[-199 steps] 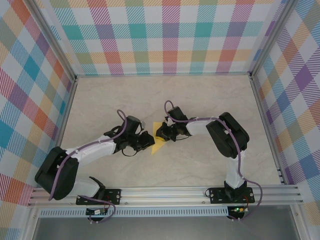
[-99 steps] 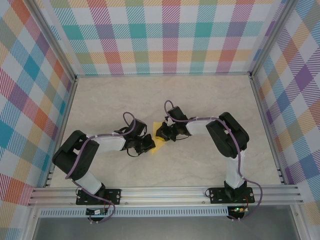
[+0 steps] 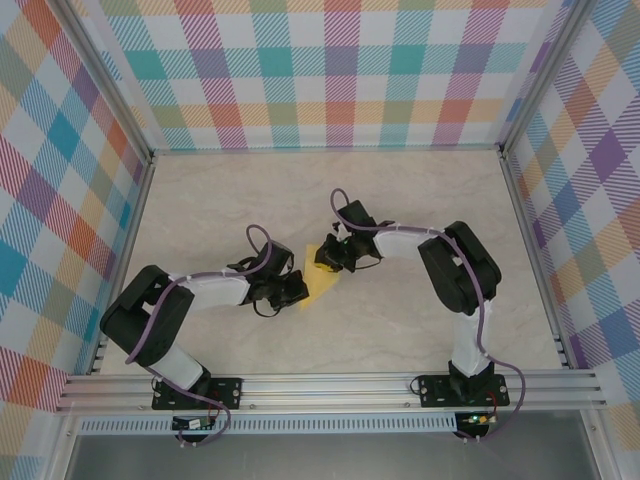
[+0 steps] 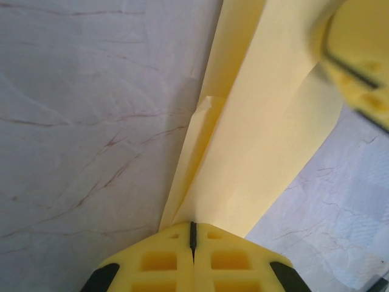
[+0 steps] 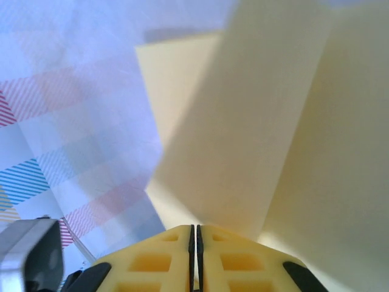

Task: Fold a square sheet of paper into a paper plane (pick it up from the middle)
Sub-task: Fourth fold the wing at the center of the table.

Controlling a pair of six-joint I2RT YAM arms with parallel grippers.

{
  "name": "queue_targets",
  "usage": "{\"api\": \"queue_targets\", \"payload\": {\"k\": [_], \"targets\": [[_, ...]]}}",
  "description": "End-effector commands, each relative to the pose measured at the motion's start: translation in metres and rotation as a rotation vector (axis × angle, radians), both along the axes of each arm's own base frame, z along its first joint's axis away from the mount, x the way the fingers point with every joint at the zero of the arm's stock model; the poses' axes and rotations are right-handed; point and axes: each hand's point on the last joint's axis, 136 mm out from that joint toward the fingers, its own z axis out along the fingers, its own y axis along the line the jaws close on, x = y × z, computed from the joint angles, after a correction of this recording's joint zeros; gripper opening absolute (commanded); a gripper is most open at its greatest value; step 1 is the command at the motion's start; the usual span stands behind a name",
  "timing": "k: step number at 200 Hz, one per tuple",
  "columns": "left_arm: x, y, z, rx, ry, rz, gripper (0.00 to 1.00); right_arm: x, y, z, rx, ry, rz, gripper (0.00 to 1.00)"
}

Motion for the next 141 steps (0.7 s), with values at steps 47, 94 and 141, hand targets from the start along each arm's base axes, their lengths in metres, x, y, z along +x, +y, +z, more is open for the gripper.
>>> {"api": "queue_targets", "payload": {"k": [47, 94, 141], "targets": [[-0.039, 0.038, -0.044, 0.204, 0.158, -0.011, 0.01, -0.029, 0.023, 0.014, 0.108, -0.012, 0.128, 0.05], [-0.044, 0.043, -0.049, 0.228, 0.174, -0.016, 0.01, -0.030, 0.010, -0.026, -0.005, 0.002, 0.113, 0.05], [-0.051, 0.051, -0.057, 0.258, 0.188, -0.017, 0.00, -0.007, -0.008, -0.047, -0.041, -0.021, 0.047, 0.05]]}}
